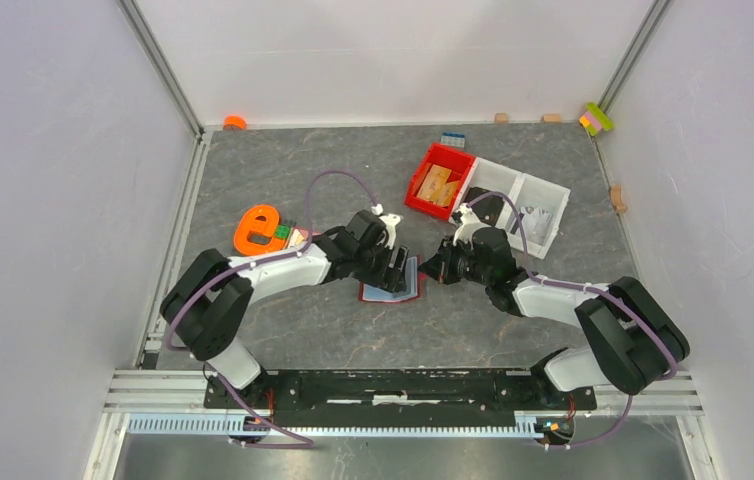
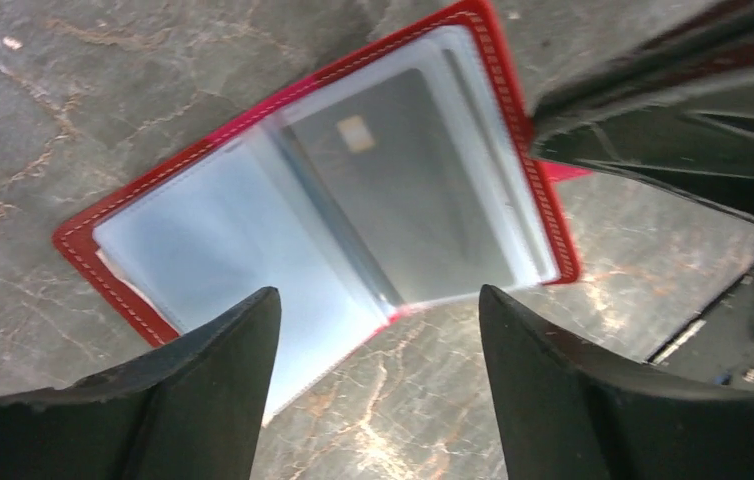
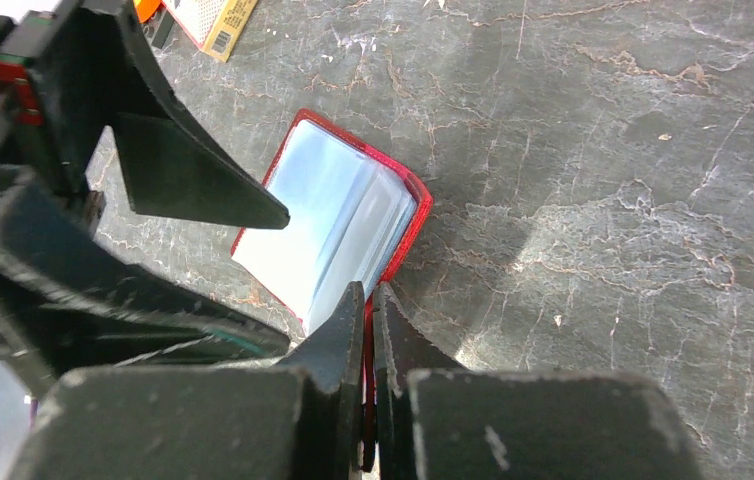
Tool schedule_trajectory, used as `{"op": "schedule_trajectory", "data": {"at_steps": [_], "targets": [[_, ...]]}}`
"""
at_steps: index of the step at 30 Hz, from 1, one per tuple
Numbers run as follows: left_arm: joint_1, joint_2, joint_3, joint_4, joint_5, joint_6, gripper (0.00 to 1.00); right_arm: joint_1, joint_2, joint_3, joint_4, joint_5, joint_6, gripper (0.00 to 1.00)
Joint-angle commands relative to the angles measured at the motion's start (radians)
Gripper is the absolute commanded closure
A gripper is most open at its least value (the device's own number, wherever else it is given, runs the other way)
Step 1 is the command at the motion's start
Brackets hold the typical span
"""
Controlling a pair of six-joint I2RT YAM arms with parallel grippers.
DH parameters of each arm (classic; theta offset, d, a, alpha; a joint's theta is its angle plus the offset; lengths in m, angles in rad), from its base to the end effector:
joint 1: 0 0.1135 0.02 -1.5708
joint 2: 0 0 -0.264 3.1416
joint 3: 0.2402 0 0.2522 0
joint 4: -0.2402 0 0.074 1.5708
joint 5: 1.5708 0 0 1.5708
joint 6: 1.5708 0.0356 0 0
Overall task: Take the credit cards out of the card holder
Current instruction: Remove the credit card from the card holder.
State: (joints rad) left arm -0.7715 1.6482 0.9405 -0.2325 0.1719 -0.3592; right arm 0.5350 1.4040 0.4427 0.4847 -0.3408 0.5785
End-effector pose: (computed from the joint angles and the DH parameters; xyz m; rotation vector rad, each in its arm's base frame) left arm 0.2322 -0.2344 0.1750 0.6092 2.5530 -0.6493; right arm 0.2186 0.1434 0.1580 -0.1803 2.1755 1.0160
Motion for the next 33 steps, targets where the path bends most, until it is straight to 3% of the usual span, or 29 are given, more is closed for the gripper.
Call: {"op": "schedule_trajectory", "data": {"at_steps": [1,8,16,26,33], "targets": [[0.0,-0.066,-0.025,0.116,0.094,-0.012,0.2,0.001,-0.021,-0.002,0.029,-0.012,-0.013,1.0],[0.0,0.011,0.013,0.105,0.155,-0.016,0.16,0.002,-0.019,-0.005,0.037,-0.02,-0.008,1.0],[0.0,0.051,0.041,0.058,0.105,-0.015,0.15,0.002,-0.02,-0.005,0.041,-0.026,-0.007,1.0],[0.007,0.07,0.041,0.092,0.189,-0.03,0.12,0.003,-0.02,-0.007,0.046,-0.028,-0.005,1.0],[0.014,0.087,0.059,0.043,0.111,-0.033,0.2,0.003,-0.022,-0.009,0.049,-0.031,-0.003,1.0]]}}
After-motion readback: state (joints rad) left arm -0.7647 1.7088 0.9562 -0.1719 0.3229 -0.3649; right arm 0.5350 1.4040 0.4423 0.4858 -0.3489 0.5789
